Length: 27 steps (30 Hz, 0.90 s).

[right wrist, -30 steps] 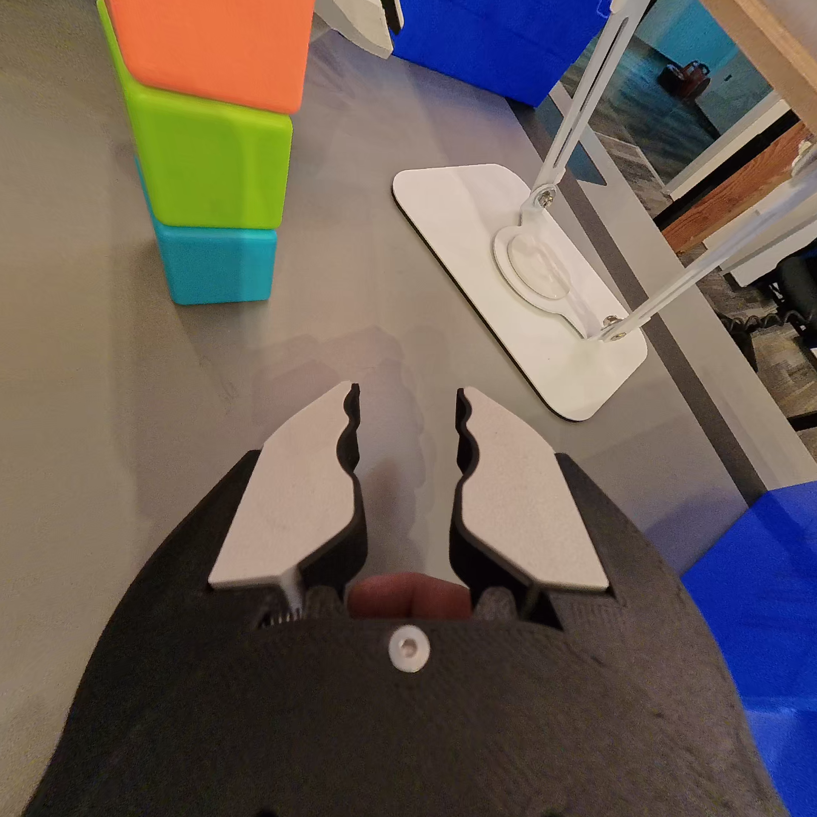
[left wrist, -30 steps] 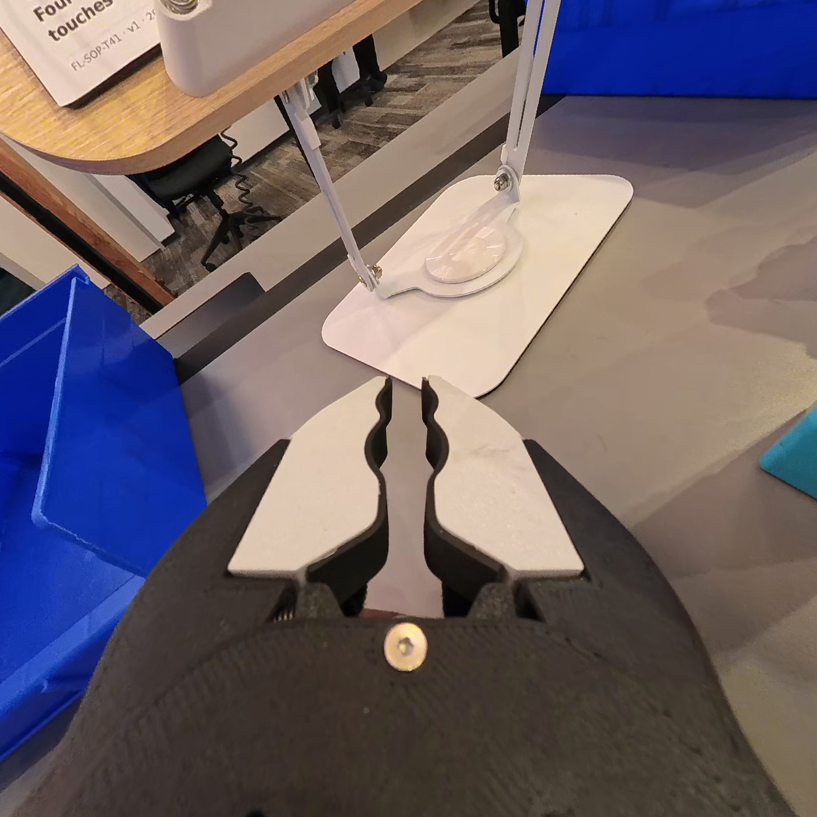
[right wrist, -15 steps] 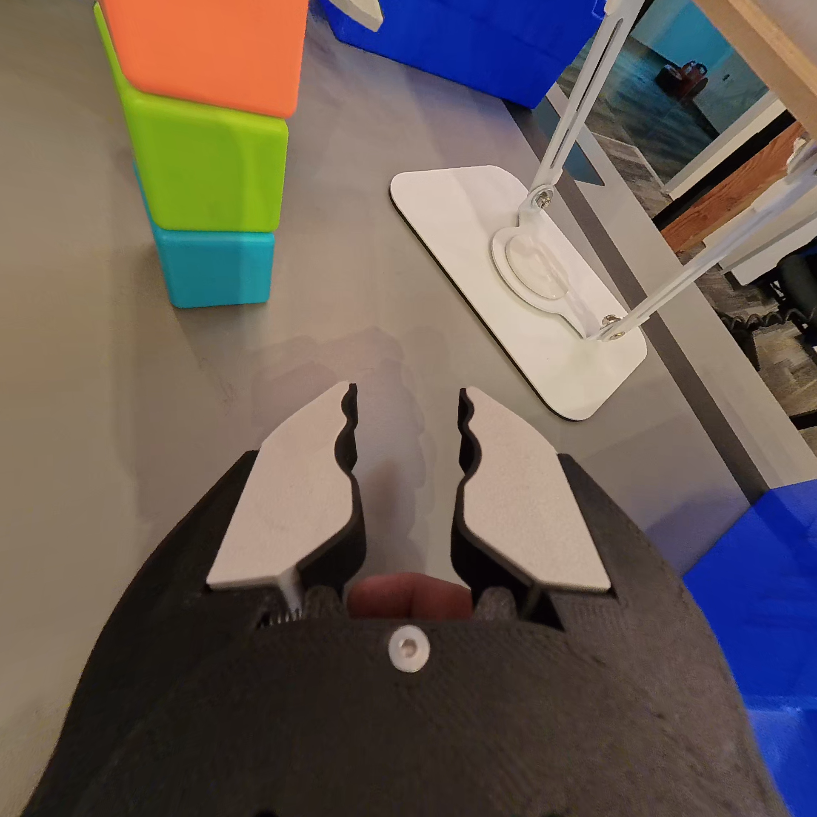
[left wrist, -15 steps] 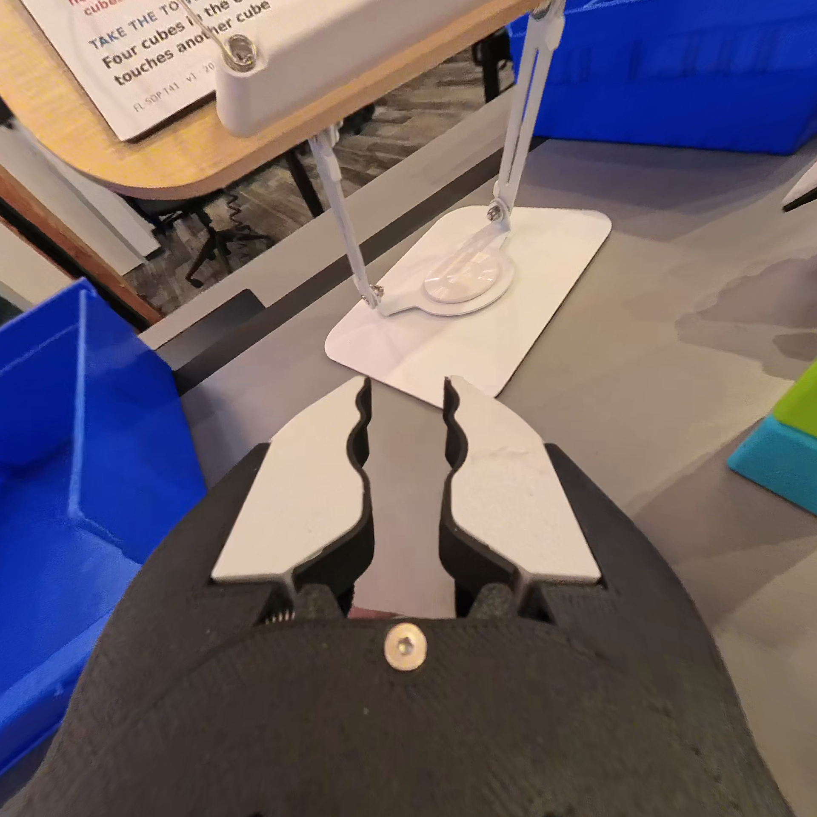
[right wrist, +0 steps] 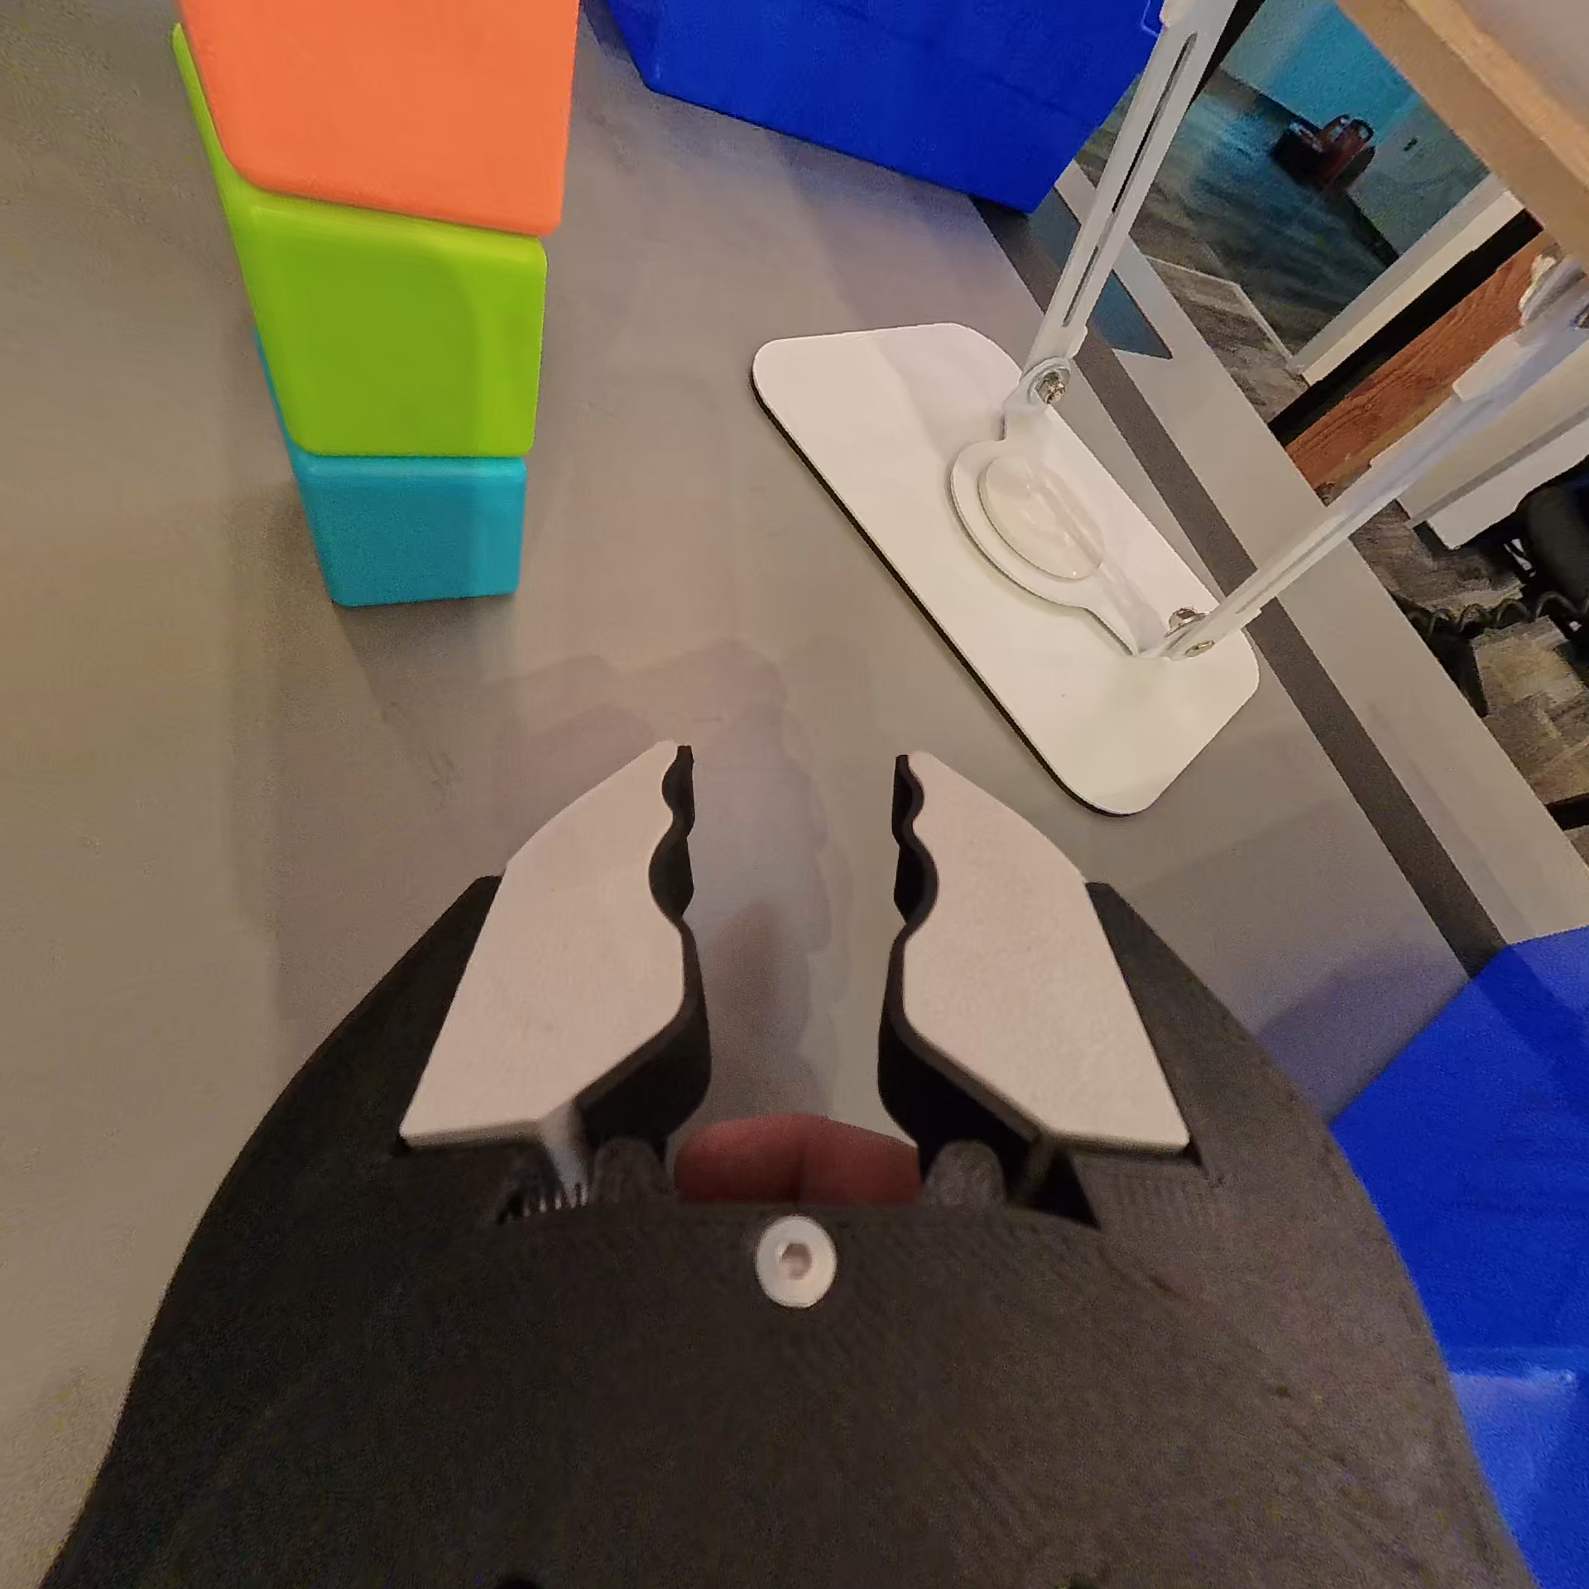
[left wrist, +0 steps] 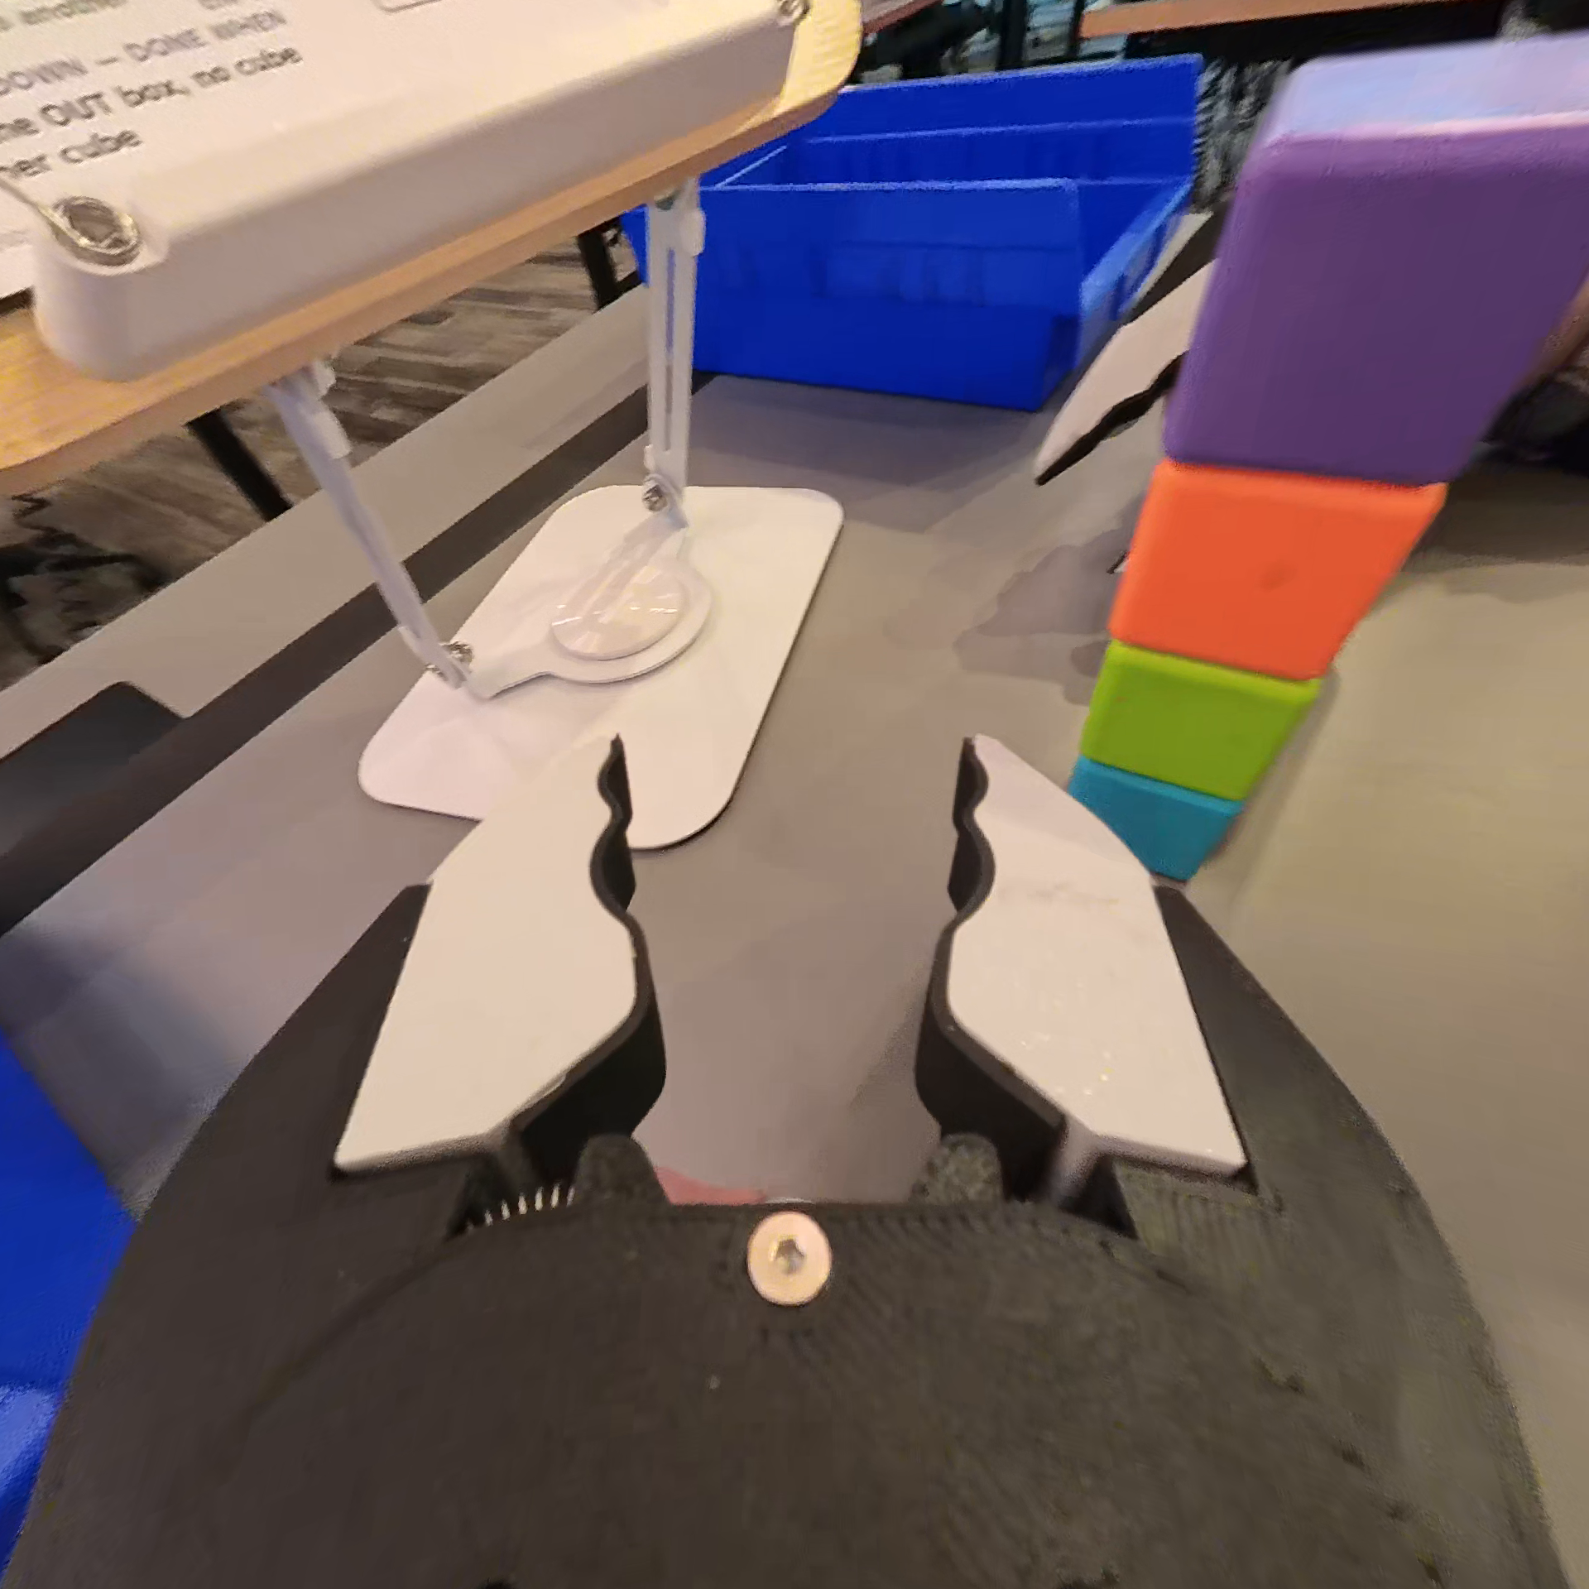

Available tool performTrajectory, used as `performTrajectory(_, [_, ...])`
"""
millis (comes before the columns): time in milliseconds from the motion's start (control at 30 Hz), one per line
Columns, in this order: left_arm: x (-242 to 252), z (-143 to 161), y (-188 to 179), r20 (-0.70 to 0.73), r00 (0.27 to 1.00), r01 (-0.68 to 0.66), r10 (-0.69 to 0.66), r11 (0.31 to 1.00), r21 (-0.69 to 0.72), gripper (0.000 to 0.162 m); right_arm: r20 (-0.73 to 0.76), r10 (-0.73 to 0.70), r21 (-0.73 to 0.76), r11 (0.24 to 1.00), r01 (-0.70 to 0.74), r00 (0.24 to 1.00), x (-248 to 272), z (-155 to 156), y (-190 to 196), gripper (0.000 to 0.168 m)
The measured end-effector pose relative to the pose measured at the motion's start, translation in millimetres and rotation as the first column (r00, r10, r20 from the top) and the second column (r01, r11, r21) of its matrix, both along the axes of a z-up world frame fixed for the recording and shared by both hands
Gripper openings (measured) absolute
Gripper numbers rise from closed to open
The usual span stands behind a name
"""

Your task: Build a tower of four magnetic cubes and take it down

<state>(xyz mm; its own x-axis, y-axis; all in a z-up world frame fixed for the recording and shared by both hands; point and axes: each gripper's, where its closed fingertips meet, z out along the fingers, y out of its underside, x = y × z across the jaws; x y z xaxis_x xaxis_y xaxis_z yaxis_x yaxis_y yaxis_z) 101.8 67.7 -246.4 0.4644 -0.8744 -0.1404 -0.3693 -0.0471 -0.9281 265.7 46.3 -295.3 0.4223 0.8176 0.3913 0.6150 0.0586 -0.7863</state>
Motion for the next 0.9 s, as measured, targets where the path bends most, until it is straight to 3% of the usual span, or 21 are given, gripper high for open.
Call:
performTrajectory(400, [25.4, -2.8, -47.4, 0.04, 0.964, 0.266, -0.264, 0.959, -0.097, 0.088, -0.012, -0.003, -0.01, 1.0, 0.003, 1.0, 0.9, 0.3, 1.0, 0.045])
performTrajectory(600, [45.8, 7.7, -59.0, 0.176, 0.933, 0.337, -0.315, 0.935, -0.111, 0.089, -0.011, -0.003, -0.012, 1.0, 0.003, 1.0, 1.0, 0.0, 1.1, 0.045])
performTrajectory(900, [58.9, 18.5, -65.0, 0.243, 0.916, 0.346, -0.318, 0.934, -0.083, 0.09, -0.011, -0.002, -0.015, 1.0, 0.002, 1.0, 1.1, -0.2, 1.0, 0.045])
